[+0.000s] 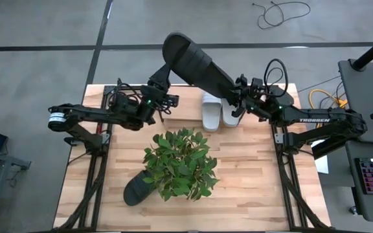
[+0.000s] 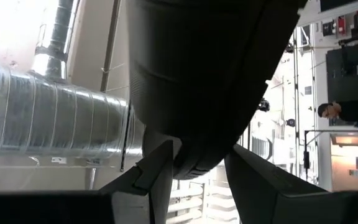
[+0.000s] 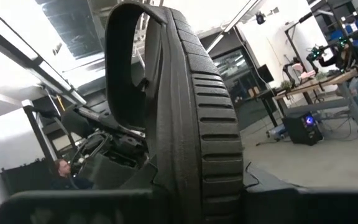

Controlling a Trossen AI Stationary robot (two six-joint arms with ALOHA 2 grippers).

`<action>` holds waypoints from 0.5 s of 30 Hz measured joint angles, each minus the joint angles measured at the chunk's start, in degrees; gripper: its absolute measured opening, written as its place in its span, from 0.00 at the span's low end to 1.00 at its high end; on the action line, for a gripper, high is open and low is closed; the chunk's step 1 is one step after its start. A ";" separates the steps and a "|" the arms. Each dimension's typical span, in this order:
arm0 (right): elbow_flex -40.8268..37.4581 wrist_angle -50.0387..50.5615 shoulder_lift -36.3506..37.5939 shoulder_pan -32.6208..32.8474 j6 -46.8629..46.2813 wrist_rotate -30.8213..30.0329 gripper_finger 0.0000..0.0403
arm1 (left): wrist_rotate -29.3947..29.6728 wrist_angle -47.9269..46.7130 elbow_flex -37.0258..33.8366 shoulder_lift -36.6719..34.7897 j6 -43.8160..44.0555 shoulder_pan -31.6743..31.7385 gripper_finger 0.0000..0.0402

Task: Pick and place slides into the shelf
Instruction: Put the right black slide on the shelf

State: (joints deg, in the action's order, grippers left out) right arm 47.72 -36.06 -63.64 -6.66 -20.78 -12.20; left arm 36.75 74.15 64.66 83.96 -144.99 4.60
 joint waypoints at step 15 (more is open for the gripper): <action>-0.15 2.87 -0.05 0.68 0.60 2.53 0.14 | 0.58 0.35 -0.11 -0.09 -0.96 0.56 0.23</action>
State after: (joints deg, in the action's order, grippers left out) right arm 47.57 -33.20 -63.68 -5.98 -20.18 -9.67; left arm 37.33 74.50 64.55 83.88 -145.95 5.16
